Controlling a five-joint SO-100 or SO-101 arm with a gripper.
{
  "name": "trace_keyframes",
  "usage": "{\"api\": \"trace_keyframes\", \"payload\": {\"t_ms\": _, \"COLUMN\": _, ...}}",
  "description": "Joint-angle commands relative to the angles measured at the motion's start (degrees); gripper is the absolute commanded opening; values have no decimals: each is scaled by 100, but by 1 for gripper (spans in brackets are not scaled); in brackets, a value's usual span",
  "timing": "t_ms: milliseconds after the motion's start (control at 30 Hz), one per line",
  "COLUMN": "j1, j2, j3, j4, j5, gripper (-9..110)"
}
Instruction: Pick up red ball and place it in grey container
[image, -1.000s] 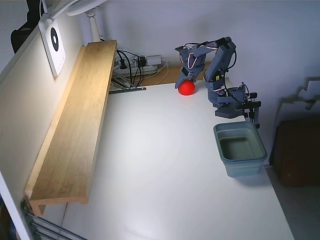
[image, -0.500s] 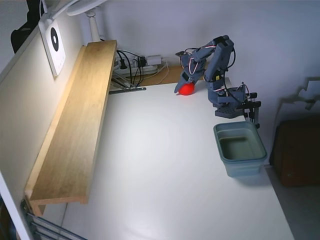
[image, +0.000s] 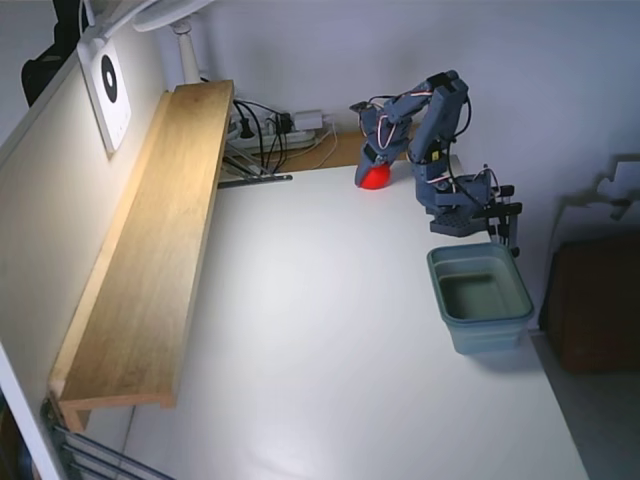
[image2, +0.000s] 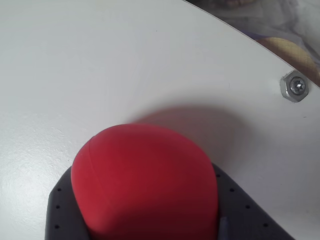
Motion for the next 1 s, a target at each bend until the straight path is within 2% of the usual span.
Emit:
{"api": "trace_keyframes", "payload": {"t_ms": 0, "j1": 33, "j2": 26, "j3": 15, "j4": 16, "j5": 9, "gripper": 23}}
{"api": "trace_keyframes", "payload": {"t_ms": 367, "j1": 33, "j2": 71, "j3": -20, "j4": 97, "j5": 9, "gripper": 23}}
{"api": "trace_keyframes", "payload": {"t_ms": 967, "j1": 33, "j2": 1017, "j3": -2291, "j4": 3313, "j5": 9, "gripper": 23}}
